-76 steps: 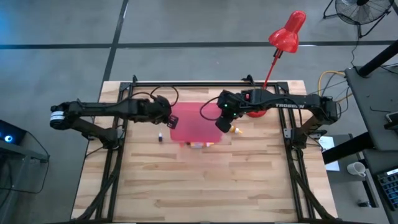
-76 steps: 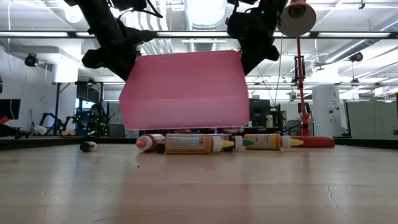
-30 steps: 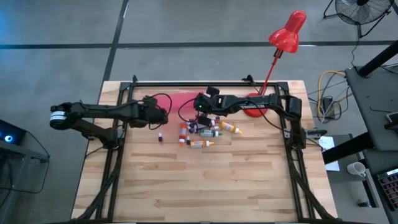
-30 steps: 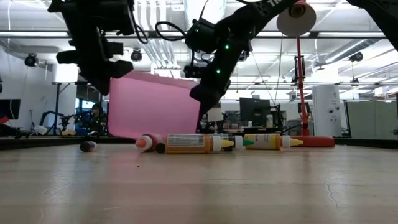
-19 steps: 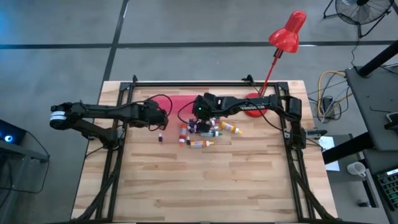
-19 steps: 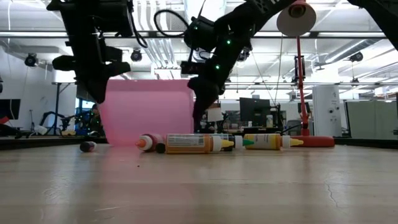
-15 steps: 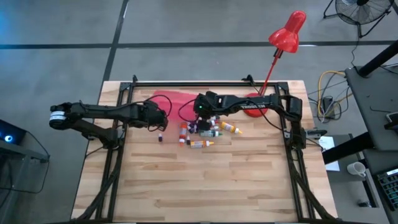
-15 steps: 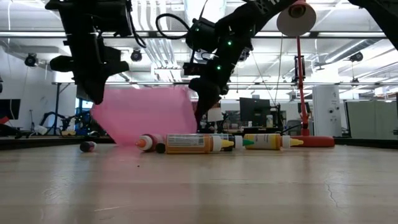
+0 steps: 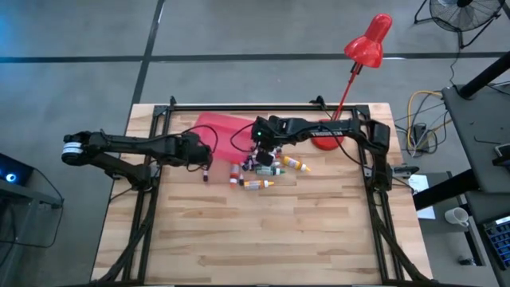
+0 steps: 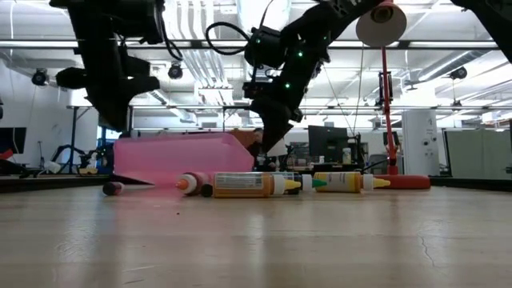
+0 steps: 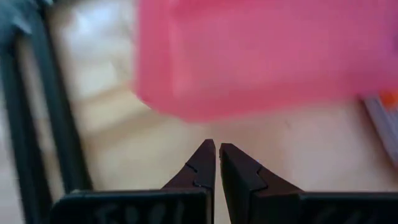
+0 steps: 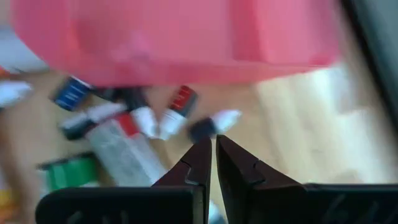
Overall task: Pick & Place food coloring
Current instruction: Prepare the red bin
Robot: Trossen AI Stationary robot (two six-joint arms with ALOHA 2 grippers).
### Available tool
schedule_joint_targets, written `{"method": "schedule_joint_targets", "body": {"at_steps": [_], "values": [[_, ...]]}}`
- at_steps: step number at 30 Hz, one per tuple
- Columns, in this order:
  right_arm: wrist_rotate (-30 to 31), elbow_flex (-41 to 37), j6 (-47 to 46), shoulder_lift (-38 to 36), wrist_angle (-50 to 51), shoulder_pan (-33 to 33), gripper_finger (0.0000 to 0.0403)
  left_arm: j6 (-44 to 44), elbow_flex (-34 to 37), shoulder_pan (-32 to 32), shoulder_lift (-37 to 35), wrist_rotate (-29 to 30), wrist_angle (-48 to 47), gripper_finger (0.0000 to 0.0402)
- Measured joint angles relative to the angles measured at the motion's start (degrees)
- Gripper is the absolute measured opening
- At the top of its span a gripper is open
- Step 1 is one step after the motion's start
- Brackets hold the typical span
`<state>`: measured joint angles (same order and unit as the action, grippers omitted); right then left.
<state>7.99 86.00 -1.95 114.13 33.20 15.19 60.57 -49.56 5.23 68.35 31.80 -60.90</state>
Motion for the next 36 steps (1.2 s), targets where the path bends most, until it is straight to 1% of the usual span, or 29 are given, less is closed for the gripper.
{"method": "schedule_joint_targets", "body": {"at_steps": [3,5,6,8,10,13,17,19,22,25,27,29,33,36], "values": [[-8.38,-0.02,-5.63,1.25,-0.41,1.84,0.0018,-0.07,-0.81,0.33,-0.08,10.7,0.28,0.0],[-10.93,-0.09,-8.85,1.89,-0.45,2.73,0.0018,-1.18,-1.03,0.99,-0.14,16.24,1.65,0.0],[-11.26,-0.07,-9.85,2.09,-0.9,2.96,0.0018,-2.39,-0.99,1.59,-0.14,17.26,2.47,0.0],[-11.5,-0.02,-9.89,2.2,-0.97,3.16,0.0018,-6.38,-0.63,3.36,-0.14,16.22,4.69,0.0],[-11.55,-0.02,-9.56,2.2,-1.97,3.21,0.0018,-10.34,0.27,5.1,-0.09,13.36,7.26,0.0],[-11.55,0.02,-9.42,2.2,-4.01,3.19,0.0018,-12.52,1.98,7.11,0.07,10.52,10.73,0.0],[-11.48,0.04,-9.93,2.54,-7.5,3.41,0.0018,-11.26,4.9,8.97,0.07,9.09,14.23,0.0],[-10.16,0.02,-10.24,2.72,-7.62,3.43,0.0018,-10.81,6.23,9.18,0.05,8.51,14.73,0.0],[-8.0,0.02,-13.15,2.59,-7.48,3.37,0.0018,-10.41,8.73,9.2,0.05,7.85,14.68,0.0],[-8.01,0.02,-13.93,2.47,-7.86,3.58,0.0018,-8.74,10.34,9.24,0.0,4.56,14.53,0.0],[-8.01,0.02,-13.03,2.54,-8.66,3.69,0.0018,-7.51,10.9,9.22,-0.01,0.82,14.59,0.0],[-8.02,0.02,-11.97,2.92,-10.74,3.69,0.0018,-6.12,11.18,9.05,-0.07,-1.52,14.44,0.0],[-8.25,0.14,-11.17,3.97,-15.24,3.86,0.0018,-4.14,11.08,8.05,-0.19,-2.8,13.21,0.0],[-8.29,1.67,-11.09,5.08,-15.8,4.36,0.0018,-2.75,9.82,7.23,-0.17,-3.99,11.46,0.0]]}}
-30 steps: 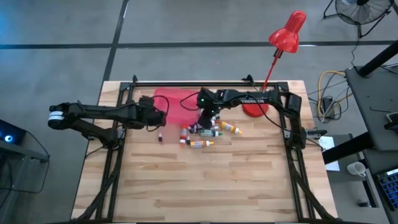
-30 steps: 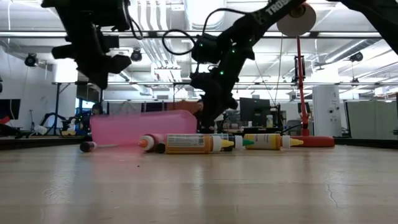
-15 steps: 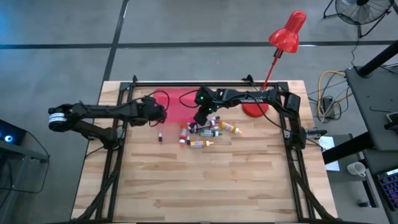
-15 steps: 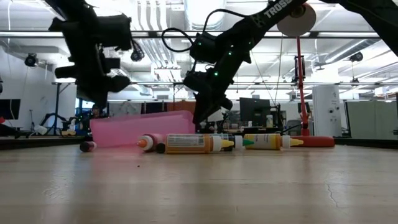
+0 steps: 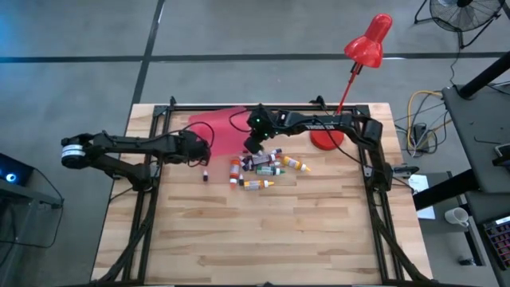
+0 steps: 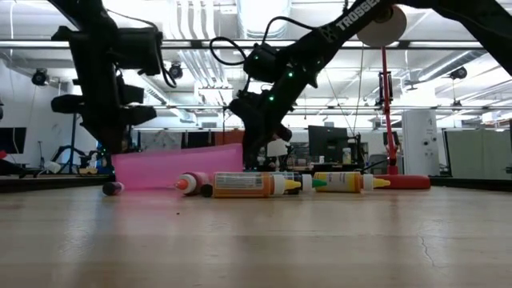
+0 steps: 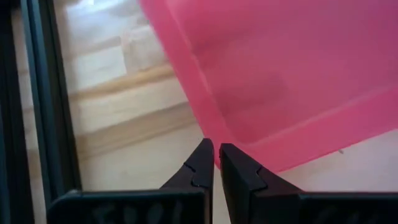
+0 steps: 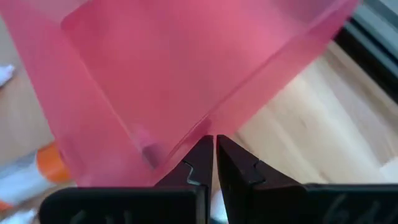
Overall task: Pick & Place food coloring
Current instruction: Prepare the red bin
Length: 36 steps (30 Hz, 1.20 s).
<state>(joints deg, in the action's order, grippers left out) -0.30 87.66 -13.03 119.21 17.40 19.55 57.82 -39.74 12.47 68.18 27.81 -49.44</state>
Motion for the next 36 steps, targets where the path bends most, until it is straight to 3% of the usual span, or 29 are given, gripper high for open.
{"method": "schedule_joint_targets", "body": {"at_steps": [7,14,22,29,36], "values": [[-3.12,4.02,-0.09,1.73,-1.53,0.68,0.0018,0.88,-3.44,-2.08,-0.2,-3.43,-1.05,0.0],[-3.33,9.28,3.02,2.41,1.25,1.03,0.0018,1.48,-5.35,-4.17,-0.14,-2.76,0.01,0.0],[-2.57,16.17,7.36,2.04,18.02,1.23,0.0018,0.04,-5.6,-4.98,-0.33,-1.05,-0.16,0.0],[-2.92,16.26,9.46,1.78,27.12,0.33,0.0018,-2.7,-4.99,-4.65,0.06,0.62,-0.52,0.0],[-2.8,12.67,12.0,-3.27,29.39,-1.81,0.0018,-13.87,-4.93,-0.25,1.97,0.79,7.27,0.0]]}}
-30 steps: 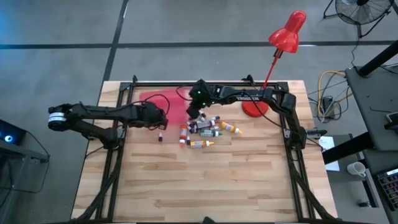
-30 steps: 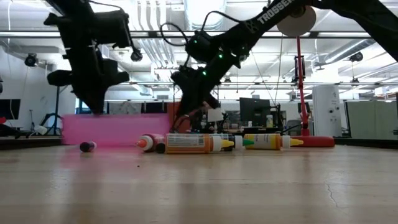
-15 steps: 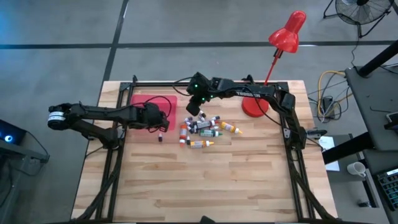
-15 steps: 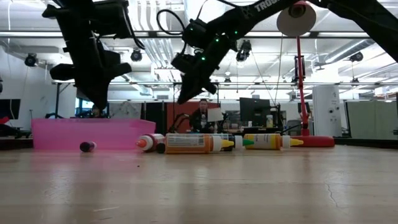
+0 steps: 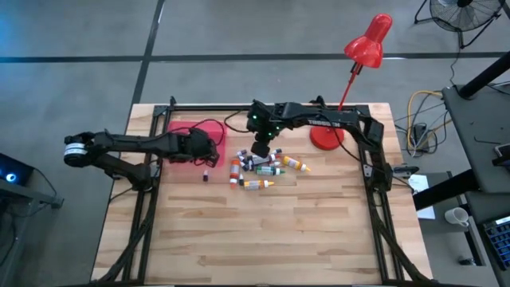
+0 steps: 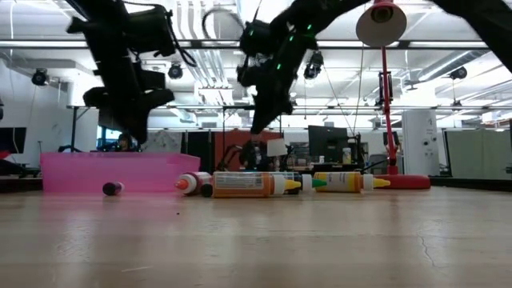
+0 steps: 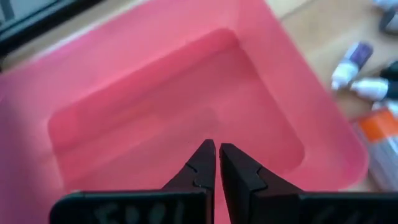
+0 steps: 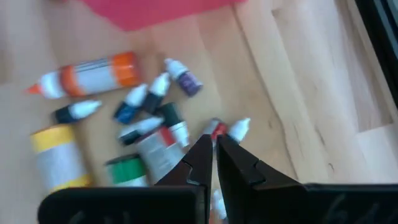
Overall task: Pick & Place food coloring
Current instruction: Prepare the red bin
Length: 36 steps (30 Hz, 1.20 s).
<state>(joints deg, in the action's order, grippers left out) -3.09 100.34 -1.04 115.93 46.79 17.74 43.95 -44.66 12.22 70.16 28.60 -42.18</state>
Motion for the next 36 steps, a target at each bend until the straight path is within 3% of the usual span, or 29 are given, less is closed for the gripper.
{"method": "schedule_joint_targets", "body": {"at_steps": [4,9,18,27,36], "values": [[0.07,-4.19,-0.99,-6.61,-0.75,-1.38,0.0018,-6.02,0.04,6.31,2.55,-1.25,4.97,0.0],[5.31,-11.87,-6.46,-16.39,-1.03,-3.08,0.0018,-13.54,0.08,13.8,6.95,-8.62,9.35,0.0],[15.07,-27.97,-21.0,-32.75,-0.72,-7.82,0.0018,-23.52,-1.97,16.31,20.82,-18.92,20.48,0.0],[19.98,-38.81,-35.76,-42.86,-0.84,-12.66,0.0018,-28.59,-15.53,16.43,30.85,-18.55,21.19,0.0],[22.4,-42.53,-41.41,-44.59,-1.23,-15.82,0.0018,-32.95,-29.95,16.8,36.23,-18.44,20.71,0.0]]}}
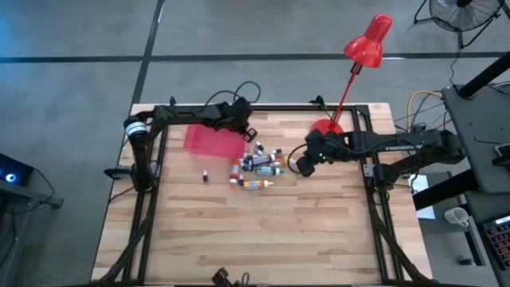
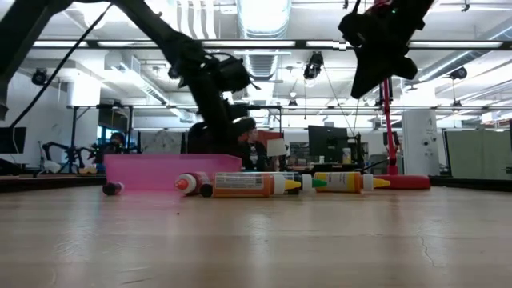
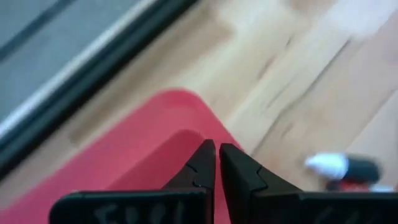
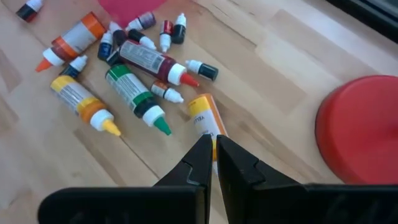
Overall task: Pick & Place food coloring
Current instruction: Prepare the red bin
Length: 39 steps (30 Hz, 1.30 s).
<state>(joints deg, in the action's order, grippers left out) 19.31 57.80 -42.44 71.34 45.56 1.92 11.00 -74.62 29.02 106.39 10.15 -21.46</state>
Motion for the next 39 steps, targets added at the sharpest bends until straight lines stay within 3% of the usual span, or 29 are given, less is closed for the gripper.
{"method": "schedule_joint_targets", "body": {"at_steps": [7,17,27,31,36,39], "values": [[3.71,-0.18,0.05,0.03,-1.17,-0.29,0.0018,-3.52,-5.17,0.67,-0.39,3.58,-4.33,0.0],[4.92,-0.77,2.26,0.05,-1.5,-0.1,0.0018,-5.13,-5.11,1.22,-3.41,6.47,-14.46,0.0],[5.31,-1.79,2.39,0.1,-3.34,0.08,0.0018,-4.39,-4.69,2.48,-11.09,15.83,-21.33,0.0],[5.34,-2.82,2.39,0.12,-5.55,0.24,0.0018,-0.25,-1.61,6.33,-15.26,18.71,-21.89,0.0],[5.31,-4.14,2.13,0.12,-8.1,0.23,0.0018,9.69,6.27,14.35,-20.52,17.87,-25.01,0.0],[5.31,-4.35,2.11,0.12,-8.99,0.3,0.0018,10.83,11.49,17.21,-23.97,17.74,-25.29,0.0]]}}
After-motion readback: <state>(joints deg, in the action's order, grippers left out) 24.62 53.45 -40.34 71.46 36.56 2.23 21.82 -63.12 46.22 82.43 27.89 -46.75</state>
